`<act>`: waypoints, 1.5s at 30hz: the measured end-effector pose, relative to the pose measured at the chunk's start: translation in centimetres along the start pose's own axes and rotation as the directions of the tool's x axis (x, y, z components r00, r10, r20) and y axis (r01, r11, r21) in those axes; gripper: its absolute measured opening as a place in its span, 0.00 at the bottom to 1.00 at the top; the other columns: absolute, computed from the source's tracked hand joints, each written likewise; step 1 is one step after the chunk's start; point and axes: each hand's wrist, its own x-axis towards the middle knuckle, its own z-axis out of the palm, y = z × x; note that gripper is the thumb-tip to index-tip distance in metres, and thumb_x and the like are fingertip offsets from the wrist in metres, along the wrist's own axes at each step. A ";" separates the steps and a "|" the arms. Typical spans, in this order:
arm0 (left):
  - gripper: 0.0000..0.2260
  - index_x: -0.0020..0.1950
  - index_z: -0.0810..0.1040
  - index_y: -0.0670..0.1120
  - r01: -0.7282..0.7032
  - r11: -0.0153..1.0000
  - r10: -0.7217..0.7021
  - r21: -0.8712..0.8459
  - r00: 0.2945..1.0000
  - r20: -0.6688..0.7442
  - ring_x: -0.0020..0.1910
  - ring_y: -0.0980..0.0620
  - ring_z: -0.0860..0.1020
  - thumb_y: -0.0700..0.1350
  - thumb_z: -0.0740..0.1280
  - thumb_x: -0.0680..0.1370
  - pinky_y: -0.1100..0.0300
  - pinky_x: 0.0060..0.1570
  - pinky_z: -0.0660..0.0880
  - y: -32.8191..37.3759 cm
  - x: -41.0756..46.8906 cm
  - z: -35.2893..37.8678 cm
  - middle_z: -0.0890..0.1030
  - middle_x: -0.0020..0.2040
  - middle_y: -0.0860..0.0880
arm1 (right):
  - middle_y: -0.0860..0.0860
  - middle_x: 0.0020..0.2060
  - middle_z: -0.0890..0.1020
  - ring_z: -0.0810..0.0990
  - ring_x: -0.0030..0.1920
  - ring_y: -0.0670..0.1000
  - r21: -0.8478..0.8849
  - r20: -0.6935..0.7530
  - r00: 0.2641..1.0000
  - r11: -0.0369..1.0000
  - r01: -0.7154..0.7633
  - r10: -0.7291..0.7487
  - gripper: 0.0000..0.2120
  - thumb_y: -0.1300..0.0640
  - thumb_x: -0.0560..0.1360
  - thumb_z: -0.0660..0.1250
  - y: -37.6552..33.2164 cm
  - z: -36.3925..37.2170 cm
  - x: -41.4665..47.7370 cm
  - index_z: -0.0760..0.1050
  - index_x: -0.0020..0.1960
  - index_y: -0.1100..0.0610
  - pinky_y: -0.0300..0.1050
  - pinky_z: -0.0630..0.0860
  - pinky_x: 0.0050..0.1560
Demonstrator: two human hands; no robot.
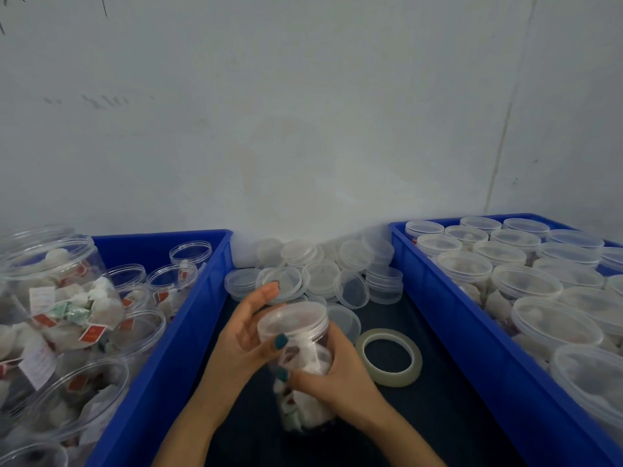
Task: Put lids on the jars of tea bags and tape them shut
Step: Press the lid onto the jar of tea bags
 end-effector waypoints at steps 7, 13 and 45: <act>0.50 0.68 0.73 0.51 0.106 0.994 -0.107 -0.012 0.993 -0.045 0.64 0.53 0.78 0.73 0.78 0.52 0.59 0.61 0.76 -0.7 1.3 1.8 0.82 0.61 0.53 | 0.28 0.56 0.74 0.75 0.57 0.32 -0.597 -0.250 0.960 0.801 -0.048 -0.128 0.38 0.29 0.59 0.74 -0.4 -0.3 -0.3 0.61 0.64 0.29 0.32 0.74 0.52; 0.47 0.72 0.68 0.60 0.006 0.995 -0.004 0.101 1.000 -0.018 0.61 0.58 0.80 0.68 0.79 0.56 0.60 0.57 0.79 -0.9 0.0 1.8 0.82 0.61 0.59 | 0.35 0.60 0.79 0.79 0.61 0.39 -0.382 -0.031 0.997 0.922 0.058 -0.076 0.36 0.42 0.65 0.79 -0.1 -0.4 -0.9 0.68 0.69 0.39 0.42 0.78 0.59; 0.27 0.59 0.78 0.54 -0.232 0.920 0.278 0.315 0.954 -0.110 0.63 0.55 0.76 0.66 0.75 0.66 0.67 0.61 0.71 -2.9 2.0 4.2 0.78 0.59 0.59 | 0.35 0.53 0.70 0.68 0.59 0.38 -0.906 -0.066 0.976 0.398 -0.147 0.209 0.15 0.39 0.71 0.74 2.3 -12.0 -2.1 0.72 0.54 0.37 0.40 0.70 0.62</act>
